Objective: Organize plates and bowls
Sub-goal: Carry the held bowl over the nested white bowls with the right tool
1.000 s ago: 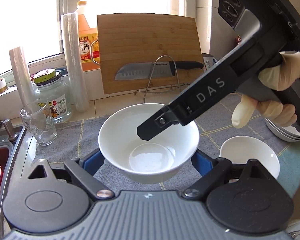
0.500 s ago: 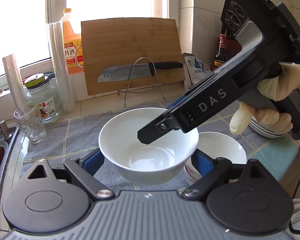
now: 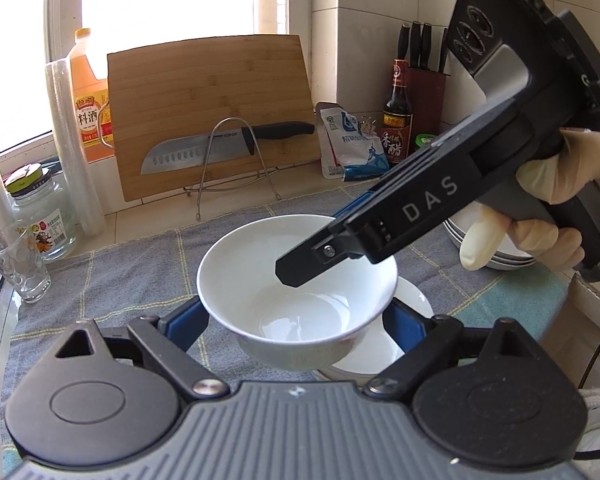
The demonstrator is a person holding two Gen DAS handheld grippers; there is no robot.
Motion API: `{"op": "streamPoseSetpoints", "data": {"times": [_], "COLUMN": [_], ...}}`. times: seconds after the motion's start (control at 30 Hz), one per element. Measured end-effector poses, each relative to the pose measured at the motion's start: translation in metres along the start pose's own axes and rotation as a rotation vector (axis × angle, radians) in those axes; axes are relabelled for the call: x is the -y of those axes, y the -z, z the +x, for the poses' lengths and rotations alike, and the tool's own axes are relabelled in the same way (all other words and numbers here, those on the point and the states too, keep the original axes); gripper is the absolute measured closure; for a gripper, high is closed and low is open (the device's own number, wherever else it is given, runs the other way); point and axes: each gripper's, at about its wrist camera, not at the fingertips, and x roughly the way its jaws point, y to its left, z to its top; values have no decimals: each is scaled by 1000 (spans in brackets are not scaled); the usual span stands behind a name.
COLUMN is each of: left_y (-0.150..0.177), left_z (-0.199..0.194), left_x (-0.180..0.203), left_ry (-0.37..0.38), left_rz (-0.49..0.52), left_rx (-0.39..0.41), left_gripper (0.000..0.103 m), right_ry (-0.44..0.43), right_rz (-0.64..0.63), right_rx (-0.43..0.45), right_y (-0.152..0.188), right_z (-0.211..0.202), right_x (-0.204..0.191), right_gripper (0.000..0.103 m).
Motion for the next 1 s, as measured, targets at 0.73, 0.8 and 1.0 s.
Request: {"op": "streamPoseSetpoints", "data": {"times": [0.73, 0.8, 1.0], "left_y": [2, 3, 3], "left_z": [34, 35, 38], "left_x": [28, 29, 29], "left_ry": [92, 91, 88], "left_rz": [2, 1, -8], "left_rx": [-79, -87, -101], "left_gripper": [10, 10, 10], "right_ry": [51, 51, 54], "right_rz": [76, 77, 64], "right_rx": [-46, -51, -56], "right_y": [31, 33, 36], "right_z": [-6, -5, -3], "right_x": [33, 34, 34], "right_gripper": [41, 41, 40]}}
